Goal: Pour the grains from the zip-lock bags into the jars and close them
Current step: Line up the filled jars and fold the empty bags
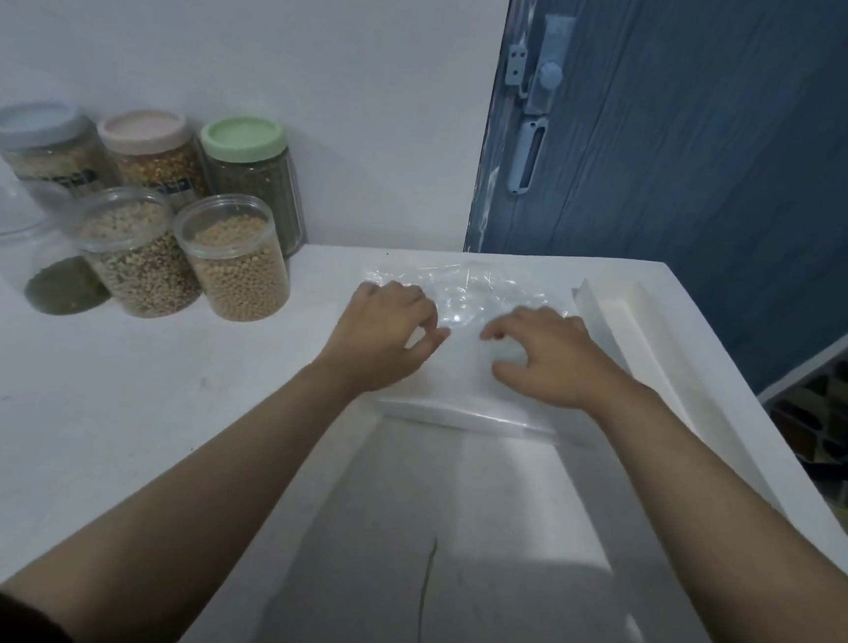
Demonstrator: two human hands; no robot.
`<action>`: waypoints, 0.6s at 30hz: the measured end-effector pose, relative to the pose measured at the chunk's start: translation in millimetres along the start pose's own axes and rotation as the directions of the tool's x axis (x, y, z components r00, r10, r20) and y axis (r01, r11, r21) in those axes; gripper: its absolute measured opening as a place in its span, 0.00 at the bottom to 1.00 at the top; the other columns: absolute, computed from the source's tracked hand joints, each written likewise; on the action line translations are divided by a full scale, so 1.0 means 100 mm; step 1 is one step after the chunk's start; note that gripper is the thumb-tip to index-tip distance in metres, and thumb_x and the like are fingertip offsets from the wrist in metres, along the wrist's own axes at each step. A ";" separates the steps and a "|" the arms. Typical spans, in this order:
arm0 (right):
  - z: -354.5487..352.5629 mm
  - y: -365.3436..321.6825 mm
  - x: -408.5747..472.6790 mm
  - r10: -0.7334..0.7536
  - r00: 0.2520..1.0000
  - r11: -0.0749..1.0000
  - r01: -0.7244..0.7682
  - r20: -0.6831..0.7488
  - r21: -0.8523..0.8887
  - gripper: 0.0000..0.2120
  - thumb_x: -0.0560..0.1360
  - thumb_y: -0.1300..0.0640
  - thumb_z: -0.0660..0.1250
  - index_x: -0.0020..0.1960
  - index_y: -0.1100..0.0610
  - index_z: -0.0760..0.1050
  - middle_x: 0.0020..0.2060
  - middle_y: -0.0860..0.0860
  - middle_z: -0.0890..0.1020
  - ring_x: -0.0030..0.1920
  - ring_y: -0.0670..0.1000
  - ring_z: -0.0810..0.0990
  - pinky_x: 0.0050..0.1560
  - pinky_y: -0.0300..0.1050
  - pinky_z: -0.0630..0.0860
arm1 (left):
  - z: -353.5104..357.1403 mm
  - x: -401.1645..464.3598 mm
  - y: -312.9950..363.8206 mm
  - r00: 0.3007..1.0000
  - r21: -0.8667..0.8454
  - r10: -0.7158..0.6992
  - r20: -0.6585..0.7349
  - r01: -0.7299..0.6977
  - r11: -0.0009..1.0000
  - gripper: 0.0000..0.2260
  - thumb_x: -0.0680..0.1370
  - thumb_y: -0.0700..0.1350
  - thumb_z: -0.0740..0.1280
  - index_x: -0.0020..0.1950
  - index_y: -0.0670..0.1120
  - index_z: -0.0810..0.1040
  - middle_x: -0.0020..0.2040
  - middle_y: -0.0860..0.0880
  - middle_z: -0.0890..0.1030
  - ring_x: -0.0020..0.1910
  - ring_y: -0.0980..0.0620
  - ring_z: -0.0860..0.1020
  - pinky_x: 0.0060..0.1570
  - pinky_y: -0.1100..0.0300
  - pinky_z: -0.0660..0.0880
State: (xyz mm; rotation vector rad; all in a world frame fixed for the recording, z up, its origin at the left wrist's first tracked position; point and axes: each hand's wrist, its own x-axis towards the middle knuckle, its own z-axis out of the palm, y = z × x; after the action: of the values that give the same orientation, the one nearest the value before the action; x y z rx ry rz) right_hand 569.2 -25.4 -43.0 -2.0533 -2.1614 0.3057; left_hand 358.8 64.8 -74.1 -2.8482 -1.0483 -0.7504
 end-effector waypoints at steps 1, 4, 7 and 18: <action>0.00 0.02 -0.08 0.047 0.981 0.999 -0.042 0.186 -0.030 0.29 0.75 0.46 0.66 0.74 0.45 0.64 0.73 0.46 0.66 0.73 0.55 0.62 0.70 0.53 0.59 | -0.04 -0.03 -0.01 0.985 -0.085 -0.025 0.172 0.040 0.996 0.16 0.80 0.59 0.59 0.48 0.49 0.77 0.47 0.53 0.78 0.49 0.50 0.76 0.51 0.54 0.67; 0.10 0.10 -0.24 0.129 0.880 0.991 -0.103 0.457 -0.083 0.44 0.71 0.43 0.71 0.78 0.41 0.49 0.78 0.40 0.52 0.77 0.49 0.50 0.75 0.57 0.52 | -0.05 -0.15 -0.08 0.870 -0.164 -0.101 0.483 0.203 0.965 0.24 0.78 0.66 0.59 0.60 0.47 0.75 0.57 0.51 0.75 0.57 0.50 0.72 0.58 0.54 0.69; 0.14 0.18 -0.23 0.186 0.894 0.975 -0.220 0.407 0.037 0.40 0.67 0.46 0.71 0.71 0.36 0.53 0.68 0.45 0.67 0.68 0.57 0.66 0.64 0.52 0.66 | -0.09 -0.17 -0.15 0.831 -0.226 -0.103 0.547 0.265 0.937 0.31 0.71 0.68 0.69 0.65 0.49 0.69 0.57 0.54 0.70 0.59 0.51 0.68 0.58 0.57 0.67; -0.01 0.38 -0.26 0.330 0.939 0.764 -0.208 -0.094 0.610 0.21 0.73 0.41 0.73 0.44 0.60 0.75 0.37 0.52 0.74 0.38 0.49 0.70 0.39 0.45 0.64 | -0.47 -0.17 -0.54 0.856 -0.481 -0.273 0.439 0.481 0.733 0.09 0.73 0.52 0.76 0.49 0.52 0.82 0.48 0.57 0.82 0.49 0.58 0.78 0.50 0.65 0.71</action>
State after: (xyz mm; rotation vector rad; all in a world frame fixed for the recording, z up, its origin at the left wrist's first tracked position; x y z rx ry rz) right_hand 607.3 -49.8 -50.5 -1.9016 -1.3942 0.6846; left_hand 293.7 88.2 -48.2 -3.4074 -1.7855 -0.6990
